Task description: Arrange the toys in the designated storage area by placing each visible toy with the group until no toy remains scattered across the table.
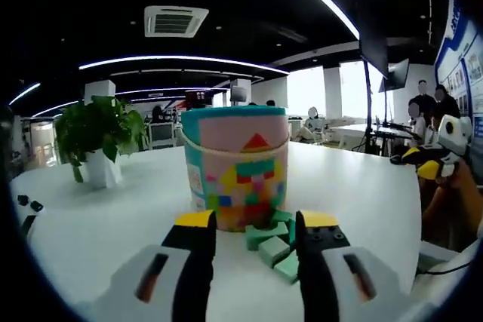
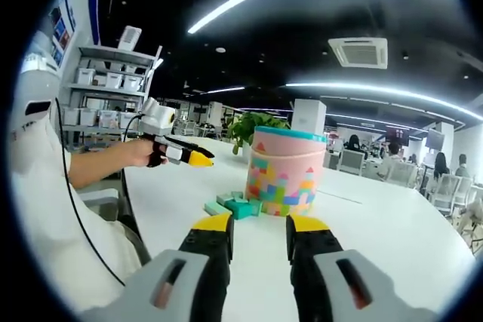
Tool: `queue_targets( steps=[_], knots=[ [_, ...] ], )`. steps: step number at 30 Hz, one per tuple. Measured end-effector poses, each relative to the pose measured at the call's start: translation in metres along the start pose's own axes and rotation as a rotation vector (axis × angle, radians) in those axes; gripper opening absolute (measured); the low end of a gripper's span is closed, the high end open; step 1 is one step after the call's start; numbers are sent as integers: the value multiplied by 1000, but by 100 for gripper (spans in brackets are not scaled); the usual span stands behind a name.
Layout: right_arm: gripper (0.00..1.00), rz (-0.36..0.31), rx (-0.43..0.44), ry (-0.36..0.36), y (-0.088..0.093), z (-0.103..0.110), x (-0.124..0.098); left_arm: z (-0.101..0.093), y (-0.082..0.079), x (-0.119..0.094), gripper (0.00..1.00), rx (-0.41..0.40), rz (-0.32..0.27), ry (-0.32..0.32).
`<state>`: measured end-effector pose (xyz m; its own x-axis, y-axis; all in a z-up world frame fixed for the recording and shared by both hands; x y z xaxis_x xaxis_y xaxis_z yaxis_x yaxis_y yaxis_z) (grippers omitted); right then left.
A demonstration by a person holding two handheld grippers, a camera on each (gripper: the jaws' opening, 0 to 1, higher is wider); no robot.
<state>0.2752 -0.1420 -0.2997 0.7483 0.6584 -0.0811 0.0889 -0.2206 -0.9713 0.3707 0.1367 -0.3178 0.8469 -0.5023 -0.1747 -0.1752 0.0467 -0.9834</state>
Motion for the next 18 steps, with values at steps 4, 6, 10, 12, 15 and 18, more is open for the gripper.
queue_targets(
  steps=[4, 6, 10, 12, 15, 18],
  knots=[
    [28, 1, -2, -11, 0, 3, 1, -5, 7, 1, 42, -36, 0, 12],
    [28, -3, -3, -13, -1, 3, 1, -5, 6, -1, 42, -31, -1, 4],
    [28, -4, -2, -8, -1, 2, 0, -11, 11, 0, 42, -5, 15, 1],
    [28, 0, -1, -6, 0, 2, 1, -16, 19, 5, 42, 32, 52, 0],
    [28, 0, -5, -10, -1, 4, 1, -21, 25, 10, 43, 37, 65, -6],
    [28, -1, -11, -12, -2, 5, 1, -25, 32, 15, 46, 21, 76, -24]
  ],
)
Point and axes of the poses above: the point that each gripper's makers call its tool centre point, and the gripper's own axes: x roughly forward along the fingers, z roughly to its left, y roughly out of its underside, the point moved 3 cm from there along -x, roughly backward along the fingers, and after that the axes turned 3 degrees about -x, right-handed, at the moved point
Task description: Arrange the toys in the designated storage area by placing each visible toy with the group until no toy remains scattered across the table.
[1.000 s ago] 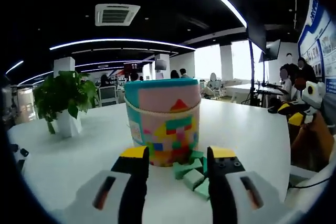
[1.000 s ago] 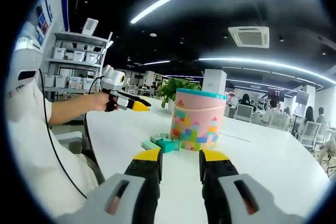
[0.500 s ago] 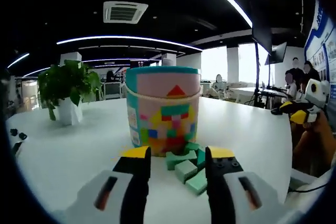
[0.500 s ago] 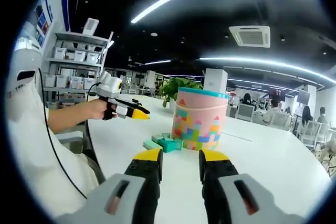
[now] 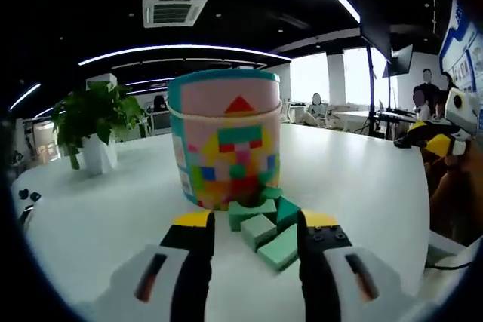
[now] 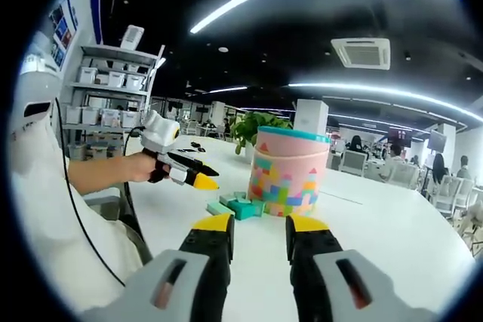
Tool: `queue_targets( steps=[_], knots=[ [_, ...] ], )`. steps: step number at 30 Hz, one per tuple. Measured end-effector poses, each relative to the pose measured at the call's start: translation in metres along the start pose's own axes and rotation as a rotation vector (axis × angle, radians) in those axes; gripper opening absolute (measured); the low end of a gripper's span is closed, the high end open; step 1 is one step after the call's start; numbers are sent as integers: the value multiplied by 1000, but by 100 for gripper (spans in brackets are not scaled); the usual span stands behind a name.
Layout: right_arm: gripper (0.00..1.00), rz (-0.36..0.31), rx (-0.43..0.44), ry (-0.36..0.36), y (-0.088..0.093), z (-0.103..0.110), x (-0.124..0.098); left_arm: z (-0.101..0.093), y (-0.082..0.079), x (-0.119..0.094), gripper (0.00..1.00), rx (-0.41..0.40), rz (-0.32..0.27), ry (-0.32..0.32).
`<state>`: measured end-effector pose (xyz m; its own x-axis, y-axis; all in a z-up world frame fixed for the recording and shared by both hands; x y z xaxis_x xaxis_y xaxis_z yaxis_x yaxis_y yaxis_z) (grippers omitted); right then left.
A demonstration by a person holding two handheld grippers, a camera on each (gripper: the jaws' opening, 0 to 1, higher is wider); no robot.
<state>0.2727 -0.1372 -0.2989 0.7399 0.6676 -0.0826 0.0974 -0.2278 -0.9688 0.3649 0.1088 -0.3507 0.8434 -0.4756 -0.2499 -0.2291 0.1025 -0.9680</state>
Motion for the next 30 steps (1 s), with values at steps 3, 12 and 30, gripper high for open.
queue_targets(
  steps=[3, 12, 30],
  knots=[
    [28, -2, 1, 1, -1, 0, 0, 1, 5, 2, 44, 1, -2, -36],
    [27, 1, 3, -2, 1, 1, 1, -4, 21, 13, 40, 41, 55, -39],
    [27, 6, -1, -9, 3, 3, 1, 17, 25, 19, 31, 74, 77, -84]
  ],
)
Point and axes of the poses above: the point that each gripper's makers call its tool centre point, and the gripper's own axes: x roughly forward along the fingers, z roughly to its left, y roughly out of its underside, the point moved 3 cm from there along -x, roughly backward along the fingers, and after that the axes turned 3 degrees about -x, right-handed, at the moved point
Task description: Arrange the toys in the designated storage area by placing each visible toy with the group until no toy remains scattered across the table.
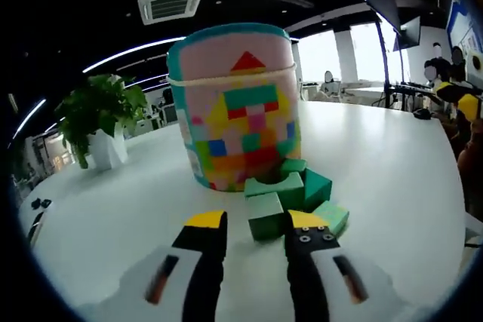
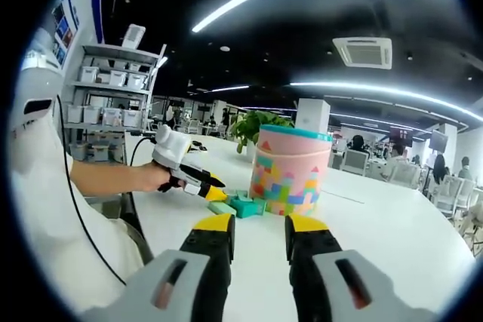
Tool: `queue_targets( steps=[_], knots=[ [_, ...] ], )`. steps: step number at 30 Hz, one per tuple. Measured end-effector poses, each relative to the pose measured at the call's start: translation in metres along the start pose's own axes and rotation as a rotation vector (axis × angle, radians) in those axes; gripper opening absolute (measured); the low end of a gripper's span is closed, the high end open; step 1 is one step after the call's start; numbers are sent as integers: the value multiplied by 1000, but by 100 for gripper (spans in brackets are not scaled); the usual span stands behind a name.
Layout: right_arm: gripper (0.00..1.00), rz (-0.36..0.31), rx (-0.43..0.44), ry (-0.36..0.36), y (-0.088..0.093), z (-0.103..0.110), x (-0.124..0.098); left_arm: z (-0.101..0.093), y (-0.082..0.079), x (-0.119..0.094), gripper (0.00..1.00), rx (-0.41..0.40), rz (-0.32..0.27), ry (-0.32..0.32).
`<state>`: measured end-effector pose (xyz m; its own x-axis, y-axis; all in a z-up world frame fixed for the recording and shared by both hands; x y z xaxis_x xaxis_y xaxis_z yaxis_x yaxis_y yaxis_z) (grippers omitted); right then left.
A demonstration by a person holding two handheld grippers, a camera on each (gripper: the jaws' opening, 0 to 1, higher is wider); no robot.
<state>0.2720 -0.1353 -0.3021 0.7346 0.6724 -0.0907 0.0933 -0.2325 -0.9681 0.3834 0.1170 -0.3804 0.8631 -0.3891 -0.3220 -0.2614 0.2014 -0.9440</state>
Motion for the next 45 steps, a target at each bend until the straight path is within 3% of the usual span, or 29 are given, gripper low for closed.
queue_targets(
  steps=[2, 6, 11, 16, 20, 27, 29, 32, 36, 41, 45],
  knots=[
    [27, 0, 2, 1, 0, 0, 1, -5, -1, 3, 33, -9, 0, 27],
    [27, 0, -3, -7, -1, 2, 2, -5, 0, 11, 32, 29, 18, 18],
    [27, -2, -6, -6, -2, 2, 1, 5, 4, 8, 22, 36, 16, 13],
    [27, 1, 3, -2, 1, 0, 1, 10, 3, 5, 29, -21, -1, 45],
    [26, 5, -1, -10, 1, 2, 2, 8, 3, 9, 25, 22, 7, 55],
    [26, -2, -3, -8, -2, 1, 2, 9, 6, 9, 21, 9, -5, 71],
    [26, -1, -3, -8, -1, 1, 2, 13, 7, 7, 21, -45, -10, 64],
    [26, 2, 0, -6, 0, 1, 2, 17, -7, -1, 20, -121, -109, 82],
    [26, 2, -3, -9, -1, 2, 2, 25, -23, -10, 20, -122, -150, 68],
    [26, 1, -4, -9, -1, 2, 2, 25, -34, -16, 20, -153, -165, 89],
    [26, 2, -4, -9, -1, 2, 2, 23, -38, -18, 20, -117, -166, 82]
  ],
)
Point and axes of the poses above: the point that each gripper's makers call its tool centre point, and the gripper's own axes: x roughly forward along the fingers, z roughly to its left, y roughly out of its underside, the point moved 3 cm from there along -x, roughly backward along the fingers, and after that the axes turned 3 degrees about -x, right-handed, at the moved point
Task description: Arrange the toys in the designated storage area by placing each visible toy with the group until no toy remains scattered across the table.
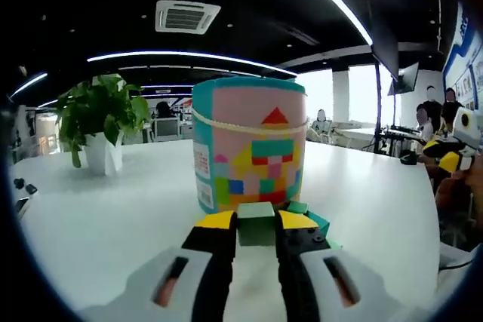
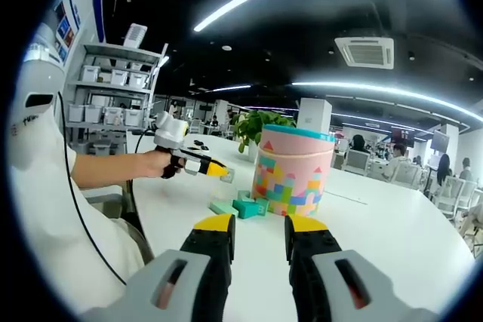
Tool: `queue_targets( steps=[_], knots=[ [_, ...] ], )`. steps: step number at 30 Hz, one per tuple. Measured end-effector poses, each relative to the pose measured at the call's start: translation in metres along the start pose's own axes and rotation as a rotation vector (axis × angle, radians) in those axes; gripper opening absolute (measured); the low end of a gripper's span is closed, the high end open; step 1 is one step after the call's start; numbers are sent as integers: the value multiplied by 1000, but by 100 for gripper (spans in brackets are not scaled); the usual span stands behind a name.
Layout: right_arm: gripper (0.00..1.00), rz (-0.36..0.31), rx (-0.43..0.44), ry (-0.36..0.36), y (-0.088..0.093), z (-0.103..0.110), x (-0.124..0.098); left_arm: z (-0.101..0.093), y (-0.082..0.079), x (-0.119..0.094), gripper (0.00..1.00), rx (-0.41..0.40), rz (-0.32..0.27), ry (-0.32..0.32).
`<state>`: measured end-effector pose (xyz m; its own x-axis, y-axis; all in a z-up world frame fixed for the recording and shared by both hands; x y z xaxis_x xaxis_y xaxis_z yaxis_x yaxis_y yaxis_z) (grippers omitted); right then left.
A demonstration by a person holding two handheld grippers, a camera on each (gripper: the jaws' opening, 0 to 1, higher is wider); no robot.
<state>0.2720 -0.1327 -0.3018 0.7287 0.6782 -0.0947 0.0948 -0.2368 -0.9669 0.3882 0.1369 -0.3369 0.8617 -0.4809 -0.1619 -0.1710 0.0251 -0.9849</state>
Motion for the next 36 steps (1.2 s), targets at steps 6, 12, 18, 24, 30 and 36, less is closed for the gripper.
queue_targets(
  steps=[6, 12, 18, 24, 30, 36],
  knots=[
    [26, 2, 2, 3, 1, -1, -1, -3, -10, -2, 20, 5, -21, 6],
    [26, 2, 4, 4, 2, -2, 0, -1, -27, -5, 20, 9, -47, 5],
    [26, 2, 4, 2, 2, -1, 0, -2, -40, -4, 20, 10, -71, 16],
    [26, 1, 3, 8, 1, -2, -1, 5, -66, -5, 20, 1, -107, 32],
    [26, 1, 1, 2, 1, -1, 1, 10, -99, 1, 20, 7, -127, 44],
    [26, 1, 2, 4, 1, -2, 0, 19, -130, 5, 20, 16, -149, 58]
  ],
)
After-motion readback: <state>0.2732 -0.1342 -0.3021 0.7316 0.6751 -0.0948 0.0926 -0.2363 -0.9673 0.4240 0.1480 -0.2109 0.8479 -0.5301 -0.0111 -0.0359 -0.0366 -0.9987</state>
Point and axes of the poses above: the point that each gripper's makers call its tool centre point, and the gripper's own axes: x roughly forward along the fingers, z roughly to its left, y roughly out of its underside, the point moved 3 cm from there along -x, roughly backward along the fingers, and after that the axes turned 3 degrees about -x, right-handed, at the moved point
